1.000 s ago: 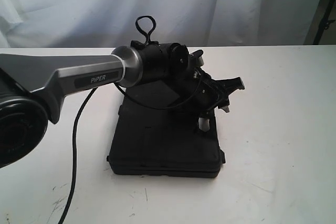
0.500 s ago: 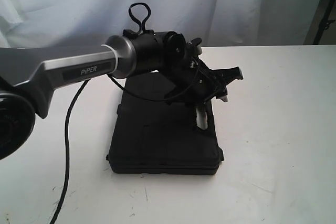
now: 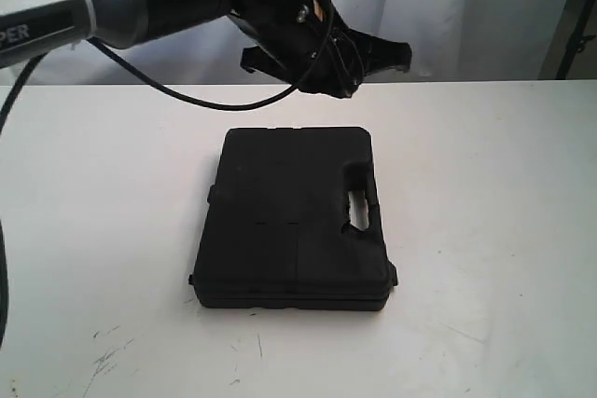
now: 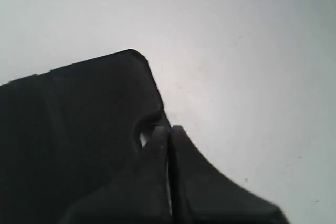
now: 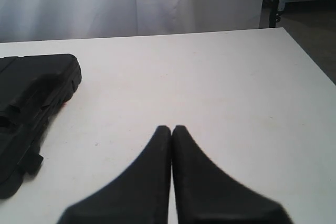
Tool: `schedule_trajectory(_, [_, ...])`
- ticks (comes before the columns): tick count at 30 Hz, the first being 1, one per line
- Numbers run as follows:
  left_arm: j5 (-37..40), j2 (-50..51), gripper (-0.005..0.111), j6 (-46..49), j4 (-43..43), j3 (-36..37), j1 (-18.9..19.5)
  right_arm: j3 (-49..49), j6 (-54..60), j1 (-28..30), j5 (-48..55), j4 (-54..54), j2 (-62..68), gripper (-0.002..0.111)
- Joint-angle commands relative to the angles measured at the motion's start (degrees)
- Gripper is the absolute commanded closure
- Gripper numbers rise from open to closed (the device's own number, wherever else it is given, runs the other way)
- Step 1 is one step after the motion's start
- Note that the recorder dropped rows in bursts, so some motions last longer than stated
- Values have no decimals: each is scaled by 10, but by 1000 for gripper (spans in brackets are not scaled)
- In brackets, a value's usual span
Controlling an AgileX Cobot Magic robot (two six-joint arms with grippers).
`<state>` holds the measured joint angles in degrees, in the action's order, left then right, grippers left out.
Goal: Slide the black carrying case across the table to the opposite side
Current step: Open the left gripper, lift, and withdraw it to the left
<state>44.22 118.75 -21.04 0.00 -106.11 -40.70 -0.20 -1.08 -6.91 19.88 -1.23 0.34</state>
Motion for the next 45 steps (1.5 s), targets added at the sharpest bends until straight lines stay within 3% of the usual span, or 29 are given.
schedule_trajectory(1, [15, -34, 107, 5, 58, 29, 1, 2, 3, 3, -1, -2, -3, 108])
schedule_trajectory(16, [-173, -236, 107, 0, 89, 302, 1, 2, 3, 3, -1, -2, -3, 108])
schedule_trajectory(30, [-183, -403, 107, 4, 94, 502, 1, 2, 3, 3, -1, -2, -3, 108])
schedule_trajectory(36, [-121, -434, 107, 4, 113, 535, 1, 2, 3, 3, -1, -2, -3, 108])
schedule_trajectory(45, [-119, -434, 107, 5, 160, 535, 1, 2, 3, 3, -1, -2, -3, 108])
